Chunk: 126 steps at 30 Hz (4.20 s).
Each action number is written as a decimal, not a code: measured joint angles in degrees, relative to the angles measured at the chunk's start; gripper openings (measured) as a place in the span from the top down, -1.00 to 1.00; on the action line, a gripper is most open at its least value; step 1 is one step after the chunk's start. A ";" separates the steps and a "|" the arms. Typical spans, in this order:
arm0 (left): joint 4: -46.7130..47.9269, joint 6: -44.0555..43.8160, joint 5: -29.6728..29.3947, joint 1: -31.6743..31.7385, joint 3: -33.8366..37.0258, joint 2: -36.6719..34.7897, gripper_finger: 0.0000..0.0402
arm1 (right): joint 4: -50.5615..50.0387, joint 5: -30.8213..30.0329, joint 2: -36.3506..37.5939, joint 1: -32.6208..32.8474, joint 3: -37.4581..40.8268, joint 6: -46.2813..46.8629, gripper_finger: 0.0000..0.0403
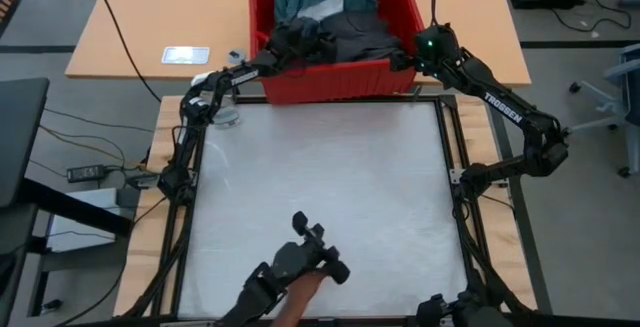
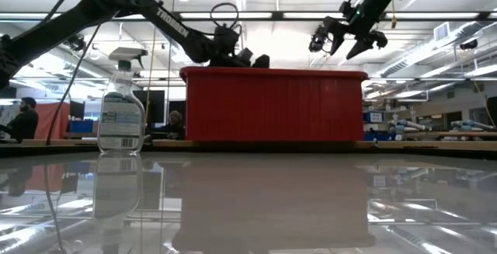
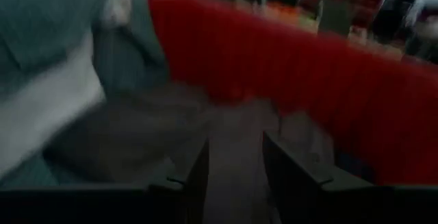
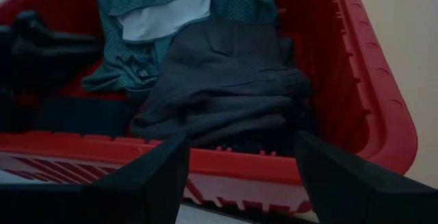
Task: Fold Laundry from Bin
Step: Put the gray short on the table
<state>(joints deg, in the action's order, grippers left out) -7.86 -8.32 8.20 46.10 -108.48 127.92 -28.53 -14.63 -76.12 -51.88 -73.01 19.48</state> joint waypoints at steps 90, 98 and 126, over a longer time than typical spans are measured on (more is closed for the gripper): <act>32.23 5.63 6.48 -5.96 -24.40 -16.60 1.00 | 12.42 20.43 -0.13 -6.28 0.00 -9.11 0.96; 44.61 5.26 4.96 -8.82 -24.36 -23.45 1.00 | 16.33 26.22 -0.11 -3.53 0.00 -8.92 0.98; 94.54 -1.58 -13.59 -46.26 -15.88 -27.09 1.00 | -2.71 8.28 -0.04 37.90 0.00 25.18 0.98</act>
<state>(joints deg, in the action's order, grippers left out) 86.68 -9.90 -5.38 -0.15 -124.36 100.83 -31.24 -6.35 -76.16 -13.98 -73.01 44.66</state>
